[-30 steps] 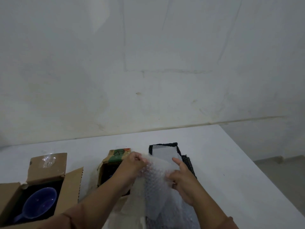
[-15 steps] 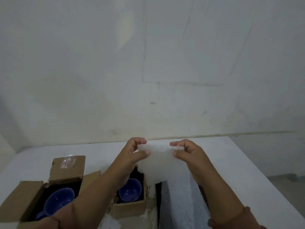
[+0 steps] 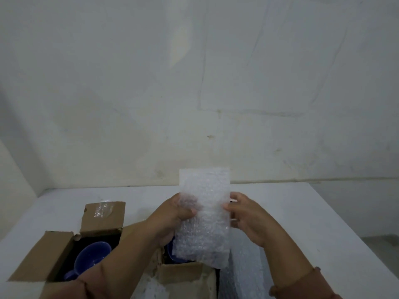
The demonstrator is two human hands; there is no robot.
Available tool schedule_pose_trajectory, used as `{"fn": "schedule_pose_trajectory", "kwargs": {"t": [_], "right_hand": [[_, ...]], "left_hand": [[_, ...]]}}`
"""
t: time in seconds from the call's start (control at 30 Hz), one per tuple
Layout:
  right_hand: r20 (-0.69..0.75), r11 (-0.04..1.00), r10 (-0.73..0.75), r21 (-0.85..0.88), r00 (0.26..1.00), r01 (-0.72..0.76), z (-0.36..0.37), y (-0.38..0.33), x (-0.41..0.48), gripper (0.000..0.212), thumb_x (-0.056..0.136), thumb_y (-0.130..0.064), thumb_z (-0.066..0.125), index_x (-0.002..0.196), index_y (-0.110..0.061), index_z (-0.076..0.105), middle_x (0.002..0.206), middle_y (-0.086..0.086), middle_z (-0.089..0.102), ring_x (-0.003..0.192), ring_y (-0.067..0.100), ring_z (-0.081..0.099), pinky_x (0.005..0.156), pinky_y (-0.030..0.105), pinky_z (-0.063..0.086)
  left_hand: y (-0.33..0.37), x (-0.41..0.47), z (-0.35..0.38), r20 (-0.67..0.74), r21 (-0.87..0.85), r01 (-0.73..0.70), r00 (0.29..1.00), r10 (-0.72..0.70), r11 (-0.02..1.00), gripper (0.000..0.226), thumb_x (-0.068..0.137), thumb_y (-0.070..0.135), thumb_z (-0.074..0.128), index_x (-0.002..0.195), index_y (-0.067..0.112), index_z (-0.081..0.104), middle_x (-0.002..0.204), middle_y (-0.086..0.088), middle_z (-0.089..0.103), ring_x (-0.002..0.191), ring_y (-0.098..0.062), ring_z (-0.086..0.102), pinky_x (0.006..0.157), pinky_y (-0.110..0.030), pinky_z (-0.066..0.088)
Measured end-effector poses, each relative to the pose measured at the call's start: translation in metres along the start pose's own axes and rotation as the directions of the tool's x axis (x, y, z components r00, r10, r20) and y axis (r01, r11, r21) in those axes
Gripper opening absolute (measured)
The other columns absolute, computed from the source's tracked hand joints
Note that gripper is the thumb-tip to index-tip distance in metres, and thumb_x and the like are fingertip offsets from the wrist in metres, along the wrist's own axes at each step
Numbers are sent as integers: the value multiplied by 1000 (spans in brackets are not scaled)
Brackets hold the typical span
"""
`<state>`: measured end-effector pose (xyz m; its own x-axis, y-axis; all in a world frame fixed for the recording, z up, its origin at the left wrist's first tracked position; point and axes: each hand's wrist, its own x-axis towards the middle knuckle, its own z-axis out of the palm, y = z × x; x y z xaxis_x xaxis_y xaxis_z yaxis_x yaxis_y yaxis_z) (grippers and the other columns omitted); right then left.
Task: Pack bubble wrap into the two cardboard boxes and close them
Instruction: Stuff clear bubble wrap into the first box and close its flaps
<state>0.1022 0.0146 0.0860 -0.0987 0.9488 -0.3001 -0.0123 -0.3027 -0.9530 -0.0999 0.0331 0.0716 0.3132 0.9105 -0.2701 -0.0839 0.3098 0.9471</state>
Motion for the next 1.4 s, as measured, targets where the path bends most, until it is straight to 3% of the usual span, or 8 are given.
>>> {"fn": "schedule_pose_trajectory", "kwargs": {"t": [0.23, 0.5, 0.63, 0.83, 0.97, 1.13, 1.3, 1.4], "right_hand": [[32, 1000, 7, -2, 999, -7, 7, 19, -1, 20, 87, 4, 56, 97, -9, 67, 90, 5, 71, 78, 16, 68, 67, 26, 53], [-23, 999, -39, 17, 999, 40, 8, 19, 2, 35, 85, 10, 55, 69, -14, 75, 73, 0, 74, 71, 16, 68, 70, 30, 54], [-73, 997, -41, -64, 996, 37, 11, 23, 6, 36, 84, 8, 56, 61, -15, 73, 72, 2, 71, 68, 18, 66, 62, 28, 53], [-57, 1000, 26, 16, 998, -25, 18, 30, 12, 29, 90, 1, 46, 90, -12, 72, 89, 9, 69, 80, 24, 63, 69, 33, 52], [93, 991, 97, 81, 991, -105, 19, 43, 13, 25, 93, -10, 50, 116, -15, 58, 97, 16, 64, 78, 27, 60, 65, 36, 51], [-22, 933, 65, -353, 998, -68, 37, 65, 29, 54, 80, 9, 53, 129, -15, 52, 94, 10, 56, 88, 22, 58, 72, 31, 50], [-95, 698, -81, -716, 992, -12, 51, 75, 43, 51, 89, 0, 42, 137, -18, 46, 140, 5, 48, 127, 21, 45, 102, 24, 36], [-29, 576, -106, -816, 994, 37, 58, 76, 49, 53, 92, -1, 40, 142, -19, 38, 140, 9, 44, 126, 22, 44, 98, 18, 32]], "left_hand": [[-4, -6, -12, 105, -171, 73, 993, -55, 983, 42, 83, -15, 46, 121, 3, 53, 118, -21, 61, 109, -40, 59, 94, -48, 49], [-2, -13, -17, 13, -260, 95, 995, -95, 961, 33, 89, -12, 39, 74, 5, 64, 90, -12, 69, 81, -29, 65, 67, -37, 55], [-7, -12, -27, 52, -400, 172, 985, -165, 900, 24, 96, 14, 41, 106, 3, 59, 100, -19, 67, 94, -35, 60, 83, -47, 49], [-17, -8, -31, -75, -103, 253, 962, -261, 962, 36, 88, -16, 44, 119, 1, 50, 119, -24, 54, 99, -36, 59, 65, -39, 57], [-24, -6, -42, -243, 141, 232, 951, -194, 962, 38, 88, -5, 56, 119, 13, 45, 113, -16, 57, 91, -29, 61, 66, -34, 55], [-40, -5, -43, -345, 519, 100, 933, 101, 849, 33, 87, 6, 61, 108, 12, 36, 102, -8, 54, 79, -13, 54, 60, -24, 46], [-52, 0, -43, -209, 817, 104, 970, 124, 568, 35, 81, 0, 62, 105, 19, 46, 144, -12, 29, 125, -25, 42, 82, -25, 45], [-58, 2, -39, -131, 908, 79, 986, 101, 411, 48, 85, -1, 57, 128, 18, 44, 160, -6, -5, 144, -25, 21, 100, -24, 37]]}}
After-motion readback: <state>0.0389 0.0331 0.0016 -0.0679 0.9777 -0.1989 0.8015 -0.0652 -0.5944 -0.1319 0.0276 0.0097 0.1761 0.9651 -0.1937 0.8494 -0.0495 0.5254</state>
